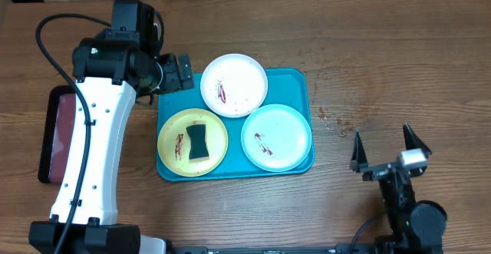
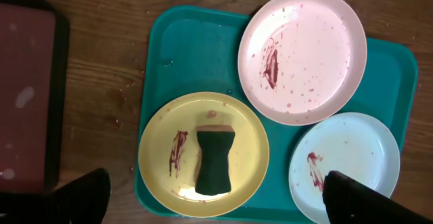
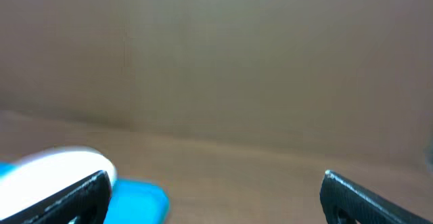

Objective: Clean dirty plates on tray and stack at the side
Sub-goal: 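Reach the right gripper to the yellow plate rim and grasp it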

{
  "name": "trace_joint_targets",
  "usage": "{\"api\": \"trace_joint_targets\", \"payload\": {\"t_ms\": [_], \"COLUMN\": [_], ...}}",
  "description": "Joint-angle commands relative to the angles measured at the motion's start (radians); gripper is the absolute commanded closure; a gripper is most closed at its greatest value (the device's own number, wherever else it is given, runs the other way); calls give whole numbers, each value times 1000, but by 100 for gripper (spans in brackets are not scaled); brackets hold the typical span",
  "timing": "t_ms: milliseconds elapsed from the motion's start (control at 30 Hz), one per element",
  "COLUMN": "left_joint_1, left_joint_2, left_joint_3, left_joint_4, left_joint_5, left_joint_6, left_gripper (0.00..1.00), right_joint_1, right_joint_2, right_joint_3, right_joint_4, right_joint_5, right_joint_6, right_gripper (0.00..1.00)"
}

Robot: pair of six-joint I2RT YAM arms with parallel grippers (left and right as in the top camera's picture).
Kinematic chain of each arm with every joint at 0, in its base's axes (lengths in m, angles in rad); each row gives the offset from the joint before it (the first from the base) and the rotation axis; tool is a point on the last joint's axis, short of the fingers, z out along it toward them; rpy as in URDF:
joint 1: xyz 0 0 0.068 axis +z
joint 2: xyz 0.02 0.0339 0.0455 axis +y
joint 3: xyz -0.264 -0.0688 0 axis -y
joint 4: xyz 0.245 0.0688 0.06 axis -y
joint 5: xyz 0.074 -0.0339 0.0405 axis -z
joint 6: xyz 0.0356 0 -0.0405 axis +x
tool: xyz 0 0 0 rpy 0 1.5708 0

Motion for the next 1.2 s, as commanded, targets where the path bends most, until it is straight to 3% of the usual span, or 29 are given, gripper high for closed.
{"api": "trace_joint_targets", "payload": {"t_ms": [0,133,200,367,567,667,933,1033,1167], "left_joint_1": [0,0,0,0,0,0,0,0,0], "left_joint_2": [6,6,6,6,6,7,8,8,8], "left_joint_3": [-6,-6,-6,-6,-6,-6,-6,-6,-6], "left_joint_4": [-3,-5,-5,-5,-3,5,24,34,33], "left_joint_5": [23,81,92,92,92,92,91,91,91], "left_joint_6": [-15,-15,-15,-15,-15,-15,-15,-15,-15], "left_gripper": [0,0,0,0,0,0,0,0,0], "right_joint_1": [1,1,1,-1,-1,-1,-1,-1,0], "right_joint_2": [-6,-6,-6,-4,122,281,867,1086,1251], "right_joint_3": [-11,-10,-10,36,262,407,912,1075,1127], "right_joint_4": [94,253,320,380,28,-198,-673,-693,-591], "right_joint_5": [-280,-470,-481,-434,-365,-365,-433,-642,-1033], "right_joint_6": [44,181,254,265,189,87,84,101,186], "right_gripper": [0,0,0,0,0,0,0,0,0]}}
